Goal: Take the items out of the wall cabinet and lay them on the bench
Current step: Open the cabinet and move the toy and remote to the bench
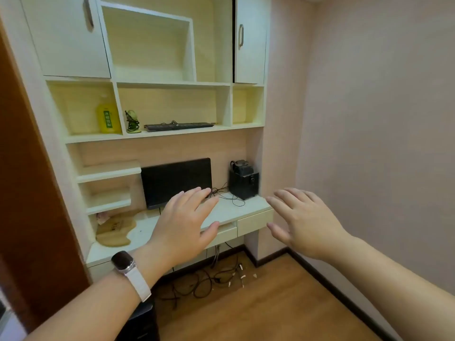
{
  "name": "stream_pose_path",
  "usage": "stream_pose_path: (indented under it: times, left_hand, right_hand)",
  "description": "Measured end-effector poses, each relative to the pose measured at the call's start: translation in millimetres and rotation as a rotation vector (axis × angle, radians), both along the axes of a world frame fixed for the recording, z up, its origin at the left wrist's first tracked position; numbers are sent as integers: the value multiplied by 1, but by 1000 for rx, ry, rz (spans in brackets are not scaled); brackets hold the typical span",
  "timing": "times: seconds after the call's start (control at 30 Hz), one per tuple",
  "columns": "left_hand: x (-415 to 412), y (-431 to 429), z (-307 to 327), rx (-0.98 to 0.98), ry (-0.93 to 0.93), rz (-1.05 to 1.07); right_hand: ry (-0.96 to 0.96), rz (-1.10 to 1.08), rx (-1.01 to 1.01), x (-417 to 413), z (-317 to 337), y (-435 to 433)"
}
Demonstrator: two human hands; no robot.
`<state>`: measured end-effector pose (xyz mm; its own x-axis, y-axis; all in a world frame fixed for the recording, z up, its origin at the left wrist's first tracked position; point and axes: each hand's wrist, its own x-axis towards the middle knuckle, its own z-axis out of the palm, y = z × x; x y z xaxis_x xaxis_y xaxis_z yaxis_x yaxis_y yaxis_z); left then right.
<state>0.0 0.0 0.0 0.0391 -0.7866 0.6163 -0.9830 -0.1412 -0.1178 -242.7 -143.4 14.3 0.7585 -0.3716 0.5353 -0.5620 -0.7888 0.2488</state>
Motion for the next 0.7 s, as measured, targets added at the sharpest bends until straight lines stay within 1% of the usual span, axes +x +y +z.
stream_pose_path:
  times: [0.07, 0.27, 0.47, 0.7]
  left_hand:
    - [-6, -17, 1, 7, -15, 12]
    - [-32, -89, 2, 3, -41, 39]
    - [-71, -168, 7, -4, -80, 46]
    - [-87, -226, 8, 7, -90, 83]
  right_hand:
    - [21, -5, 39, -2, -1, -19]
    - [-5, 48, 48, -17, -11, -102]
    - [6, 70, 42, -44, -1, -188]
    - [13, 119, 70, -52, 2, -250]
